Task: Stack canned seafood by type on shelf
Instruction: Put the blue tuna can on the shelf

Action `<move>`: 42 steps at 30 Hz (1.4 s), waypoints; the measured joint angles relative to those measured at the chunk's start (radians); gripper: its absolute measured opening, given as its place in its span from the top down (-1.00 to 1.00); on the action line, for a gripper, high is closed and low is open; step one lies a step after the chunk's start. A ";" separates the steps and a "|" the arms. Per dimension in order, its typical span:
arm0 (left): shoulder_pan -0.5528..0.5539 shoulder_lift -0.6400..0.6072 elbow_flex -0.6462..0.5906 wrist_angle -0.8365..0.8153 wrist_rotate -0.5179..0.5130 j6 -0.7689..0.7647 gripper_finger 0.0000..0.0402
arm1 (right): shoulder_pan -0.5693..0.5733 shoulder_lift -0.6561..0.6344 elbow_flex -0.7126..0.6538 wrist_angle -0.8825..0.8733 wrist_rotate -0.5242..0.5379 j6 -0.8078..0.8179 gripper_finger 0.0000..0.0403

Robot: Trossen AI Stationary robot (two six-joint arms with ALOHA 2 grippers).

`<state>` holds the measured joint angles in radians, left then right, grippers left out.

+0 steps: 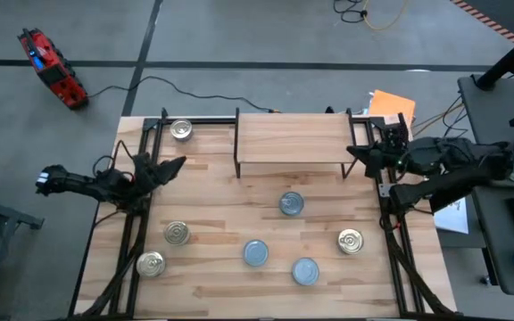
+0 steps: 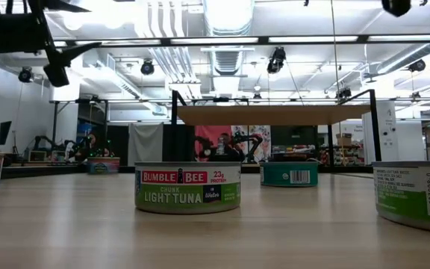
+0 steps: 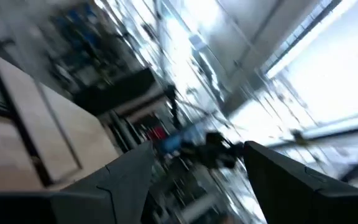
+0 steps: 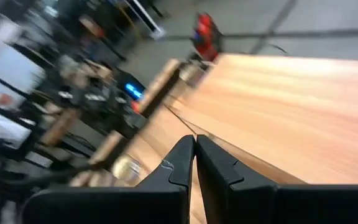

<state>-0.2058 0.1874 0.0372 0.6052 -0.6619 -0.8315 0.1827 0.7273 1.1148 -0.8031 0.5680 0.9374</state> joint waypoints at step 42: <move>-0.003 0.587 0.741 -0.841 0.087 0.469 1.00 | 0.025 0.445 0.263 -0.159 -0.427 -0.109 0.94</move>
<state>-0.2085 0.7748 0.7783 -0.2356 -0.5751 -0.3626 0.2074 1.1727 1.3777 -0.9619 0.1407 0.8280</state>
